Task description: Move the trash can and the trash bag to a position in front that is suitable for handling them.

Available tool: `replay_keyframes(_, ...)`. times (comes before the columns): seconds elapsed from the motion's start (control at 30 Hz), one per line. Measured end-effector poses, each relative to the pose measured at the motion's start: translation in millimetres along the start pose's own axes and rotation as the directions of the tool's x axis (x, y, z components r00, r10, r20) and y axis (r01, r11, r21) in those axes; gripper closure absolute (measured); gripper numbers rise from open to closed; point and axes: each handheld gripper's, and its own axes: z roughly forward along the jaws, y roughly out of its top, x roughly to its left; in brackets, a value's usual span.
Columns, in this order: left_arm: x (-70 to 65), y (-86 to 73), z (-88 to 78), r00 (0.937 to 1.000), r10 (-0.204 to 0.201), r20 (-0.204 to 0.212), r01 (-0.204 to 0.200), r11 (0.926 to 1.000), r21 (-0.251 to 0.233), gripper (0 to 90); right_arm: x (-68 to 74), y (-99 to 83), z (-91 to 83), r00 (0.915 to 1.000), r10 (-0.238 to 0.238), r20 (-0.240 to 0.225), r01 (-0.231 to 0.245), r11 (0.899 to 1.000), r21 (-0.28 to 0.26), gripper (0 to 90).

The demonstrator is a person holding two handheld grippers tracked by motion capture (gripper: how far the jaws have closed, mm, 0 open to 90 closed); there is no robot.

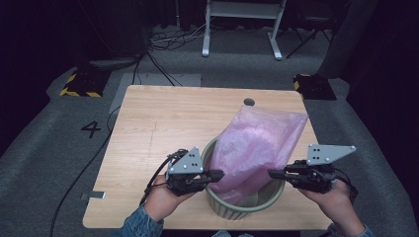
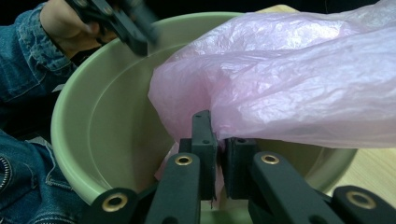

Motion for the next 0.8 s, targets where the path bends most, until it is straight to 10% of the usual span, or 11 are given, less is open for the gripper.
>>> replay_keyframes(0.2, 25.6, 8.5, 2.0, 0.9979, -0.037, -0.053, 0.037, 0.9993, 0.0, 42.4, -0.8, -1.9, 1.2, 0.9999, 0.011, 0.002, -0.011, 1.0, 0.007, 84.6)
replay_keyframes(0.47, 40.5, 24.5, 15.6, 0.9976, -0.026, -0.064, 0.03, 0.9977, 0.061, 34.3, -4.6, 3.4, 4.3, 0.9999, 0.009, 0.01, -0.009, 1.0, 0.012, 83.7)
replay_keyframes(0.8, 73.0, 33.5, 30.8, 0.9831, -0.133, -0.126, 0.144, 0.9856, 0.088, 34.2, -8.8, 6.6, 14.1, 0.9997, 0.023, -0.006, -0.023, 1.0, 0.022, 82.7)
